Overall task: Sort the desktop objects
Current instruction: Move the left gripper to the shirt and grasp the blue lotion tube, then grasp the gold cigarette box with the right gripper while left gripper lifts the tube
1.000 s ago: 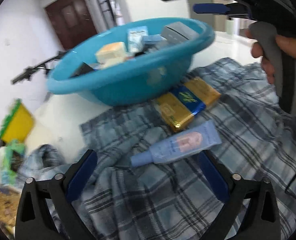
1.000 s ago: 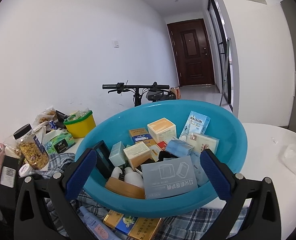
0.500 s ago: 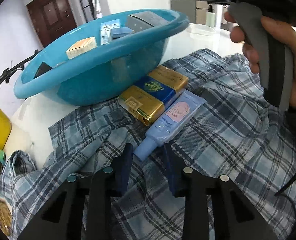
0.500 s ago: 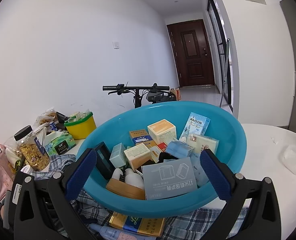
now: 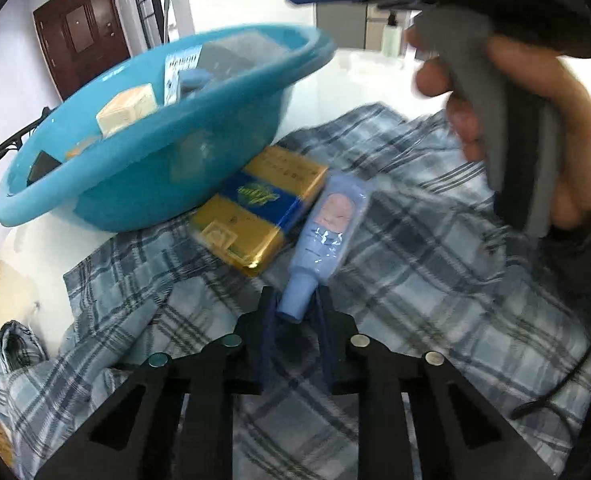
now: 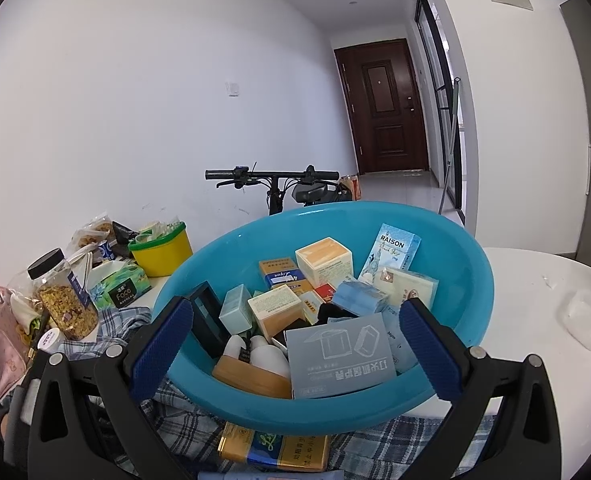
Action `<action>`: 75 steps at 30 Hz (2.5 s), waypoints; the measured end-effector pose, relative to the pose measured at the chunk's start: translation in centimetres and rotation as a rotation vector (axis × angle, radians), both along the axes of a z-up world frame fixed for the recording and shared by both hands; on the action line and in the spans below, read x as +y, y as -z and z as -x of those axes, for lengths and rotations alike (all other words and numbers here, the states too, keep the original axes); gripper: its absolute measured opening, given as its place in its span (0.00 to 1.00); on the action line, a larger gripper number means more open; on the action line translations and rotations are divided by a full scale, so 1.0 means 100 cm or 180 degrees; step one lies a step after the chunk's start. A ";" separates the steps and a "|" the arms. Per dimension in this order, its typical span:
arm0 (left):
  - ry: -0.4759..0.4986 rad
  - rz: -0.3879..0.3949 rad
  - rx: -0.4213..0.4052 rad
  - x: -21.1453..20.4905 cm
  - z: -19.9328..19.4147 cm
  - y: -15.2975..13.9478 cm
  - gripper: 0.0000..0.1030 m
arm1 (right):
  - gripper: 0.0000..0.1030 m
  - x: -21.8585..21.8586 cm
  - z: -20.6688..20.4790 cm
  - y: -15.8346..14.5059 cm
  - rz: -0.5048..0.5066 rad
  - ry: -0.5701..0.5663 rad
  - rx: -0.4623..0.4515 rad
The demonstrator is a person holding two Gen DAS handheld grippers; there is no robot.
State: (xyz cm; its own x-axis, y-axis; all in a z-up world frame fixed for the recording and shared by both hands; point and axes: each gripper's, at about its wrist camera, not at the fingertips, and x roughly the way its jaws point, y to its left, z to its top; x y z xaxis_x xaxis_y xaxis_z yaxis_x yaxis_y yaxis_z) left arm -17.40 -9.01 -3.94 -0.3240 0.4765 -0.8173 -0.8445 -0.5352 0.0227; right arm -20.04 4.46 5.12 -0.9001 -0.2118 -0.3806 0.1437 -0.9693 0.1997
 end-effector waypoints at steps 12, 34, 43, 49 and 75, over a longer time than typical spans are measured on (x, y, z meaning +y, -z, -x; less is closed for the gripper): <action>-0.0385 -0.0306 0.0131 -0.022 -0.035 -0.014 0.15 | 1.00 0.007 -0.005 -0.008 0.0007 -0.0309 -0.0143; -0.0854 -0.0864 0.0204 -0.114 -0.095 -0.035 0.14 | 1.00 -0.069 -0.001 0.078 -0.0582 0.0006 -0.1392; -0.0748 -0.0618 -0.0094 -0.096 -0.081 -0.008 0.14 | 1.00 -0.068 0.012 0.105 -0.0660 0.0141 -0.1654; -0.0790 -0.0432 -0.0126 -0.085 -0.075 0.006 0.14 | 1.00 -0.069 0.011 0.107 -0.0739 0.0151 -0.1659; -0.0980 -0.0821 0.0116 -0.102 -0.103 -0.043 0.15 | 0.86 -0.052 -0.048 0.069 -0.0669 -0.0237 -0.1221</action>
State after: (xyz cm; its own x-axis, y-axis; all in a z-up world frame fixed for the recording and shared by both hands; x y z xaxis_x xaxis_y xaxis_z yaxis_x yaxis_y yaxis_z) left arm -7.08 -19.21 0.35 -0.5102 0.5406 -0.6689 -0.6448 -0.7551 -0.1185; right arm -15.22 -0.74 -1.77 -0.6706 -0.1530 -0.7258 0.1686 -0.9843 0.0518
